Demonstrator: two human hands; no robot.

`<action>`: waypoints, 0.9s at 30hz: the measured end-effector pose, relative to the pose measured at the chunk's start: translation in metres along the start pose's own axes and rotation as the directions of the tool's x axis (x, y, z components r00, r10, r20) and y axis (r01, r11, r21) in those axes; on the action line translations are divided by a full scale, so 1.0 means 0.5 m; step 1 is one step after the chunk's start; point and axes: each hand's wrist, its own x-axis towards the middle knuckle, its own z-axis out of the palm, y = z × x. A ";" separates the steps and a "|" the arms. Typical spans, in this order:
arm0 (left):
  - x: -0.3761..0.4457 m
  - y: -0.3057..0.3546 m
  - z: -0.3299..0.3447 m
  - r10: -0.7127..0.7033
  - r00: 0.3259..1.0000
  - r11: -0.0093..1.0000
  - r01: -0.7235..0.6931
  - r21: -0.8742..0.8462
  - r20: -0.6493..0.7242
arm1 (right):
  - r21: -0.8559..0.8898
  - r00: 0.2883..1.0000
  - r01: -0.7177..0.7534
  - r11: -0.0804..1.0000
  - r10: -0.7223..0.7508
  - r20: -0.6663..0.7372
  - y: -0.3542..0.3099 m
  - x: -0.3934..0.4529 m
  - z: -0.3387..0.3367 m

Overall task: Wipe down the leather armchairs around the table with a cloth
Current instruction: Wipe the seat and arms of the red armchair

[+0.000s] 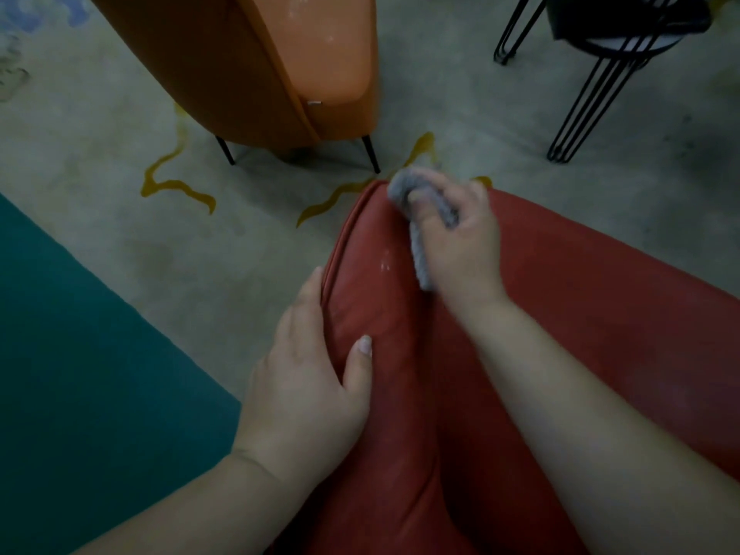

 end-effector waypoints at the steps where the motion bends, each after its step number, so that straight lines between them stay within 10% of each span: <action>1: 0.000 0.000 0.000 -0.001 1.000 1.000 0.001 -0.007 0.000 | -0.031 0.999 -0.027 0.999 0.026 -0.025 0.001 0.028 0.004; 11: 0.002 0.000 -0.002 0.010 1.000 0.999 -0.009 -0.054 0.029 | -0.089 0.948 0.214 0.973 -0.185 0.260 -0.006 -0.118 -0.031; 16: 0.000 0.002 -0.003 -0.001 1.000 0.995 0.003 -0.098 0.021 | -0.092 0.996 0.056 0.994 -0.049 0.076 -0.021 -0.004 -0.002; 27: 0.002 0.003 -0.003 0.027 0.999 0.994 -0.022 -0.111 0.038 | -0.074 0.979 0.130 0.989 -0.116 0.169 -0.018 -0.142 -0.039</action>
